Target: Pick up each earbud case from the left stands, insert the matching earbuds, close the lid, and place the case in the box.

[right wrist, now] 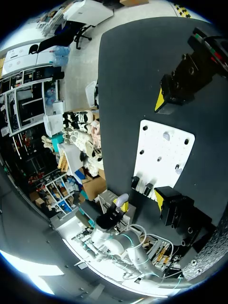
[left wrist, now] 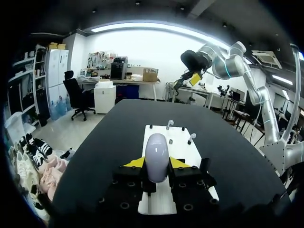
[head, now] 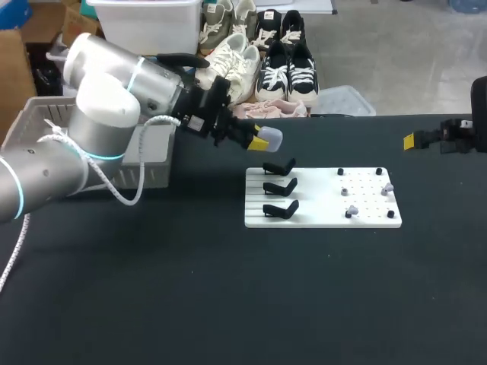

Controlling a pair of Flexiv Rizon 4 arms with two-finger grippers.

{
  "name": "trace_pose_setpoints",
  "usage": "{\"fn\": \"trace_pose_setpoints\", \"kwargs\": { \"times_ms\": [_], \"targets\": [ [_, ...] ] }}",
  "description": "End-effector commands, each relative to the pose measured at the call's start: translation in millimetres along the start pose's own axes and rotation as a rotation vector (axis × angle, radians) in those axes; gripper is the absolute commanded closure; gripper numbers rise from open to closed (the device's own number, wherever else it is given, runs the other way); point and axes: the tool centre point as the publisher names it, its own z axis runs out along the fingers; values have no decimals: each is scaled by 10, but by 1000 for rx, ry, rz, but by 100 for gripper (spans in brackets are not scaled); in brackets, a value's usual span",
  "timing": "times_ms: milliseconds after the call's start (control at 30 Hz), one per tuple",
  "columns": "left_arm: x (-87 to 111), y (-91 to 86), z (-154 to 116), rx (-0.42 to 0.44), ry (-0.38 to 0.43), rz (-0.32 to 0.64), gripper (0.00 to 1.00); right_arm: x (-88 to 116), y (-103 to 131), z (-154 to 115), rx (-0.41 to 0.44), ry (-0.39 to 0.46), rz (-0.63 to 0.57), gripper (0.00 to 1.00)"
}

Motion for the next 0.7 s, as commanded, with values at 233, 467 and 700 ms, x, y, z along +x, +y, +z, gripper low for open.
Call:
{"fn": "trace_pose_setpoints", "kwargs": {
  "times_ms": [233,467,700],
  "targets": [
    [-304,-966,-189,-203,-153,60,100,-3,-10,-2,-3,2,-1,0],
    [-434,-1161,-181,-243,-179,99,100,-3,-10,-2,-3,2,-1,0],
    [-507,-1230,-223,-306,-179,83,100,-3,-10,-2,-3,2,-1,0]
  ]
}}
